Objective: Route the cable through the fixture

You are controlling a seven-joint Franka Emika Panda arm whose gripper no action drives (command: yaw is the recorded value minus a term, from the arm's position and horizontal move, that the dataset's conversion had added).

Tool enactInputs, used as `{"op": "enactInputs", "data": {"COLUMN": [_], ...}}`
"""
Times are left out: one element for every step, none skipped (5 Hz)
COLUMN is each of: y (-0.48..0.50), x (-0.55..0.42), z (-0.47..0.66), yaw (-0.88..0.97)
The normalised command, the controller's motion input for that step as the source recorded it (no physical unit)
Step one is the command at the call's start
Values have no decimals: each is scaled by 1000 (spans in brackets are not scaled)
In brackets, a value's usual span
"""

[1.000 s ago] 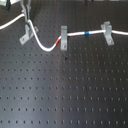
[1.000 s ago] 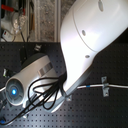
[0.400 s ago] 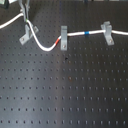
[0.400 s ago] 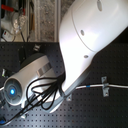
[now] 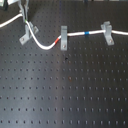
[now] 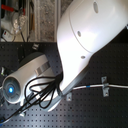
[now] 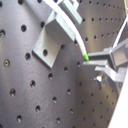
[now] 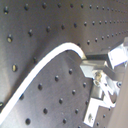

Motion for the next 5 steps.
{"op": "enactInputs", "data": {"y": [127,35,-73,-80,-91], "x": [-67,-78,-118,-131,-161], "z": [303,341,286,205,63], "yaw": [0,0,37,46,23]}}
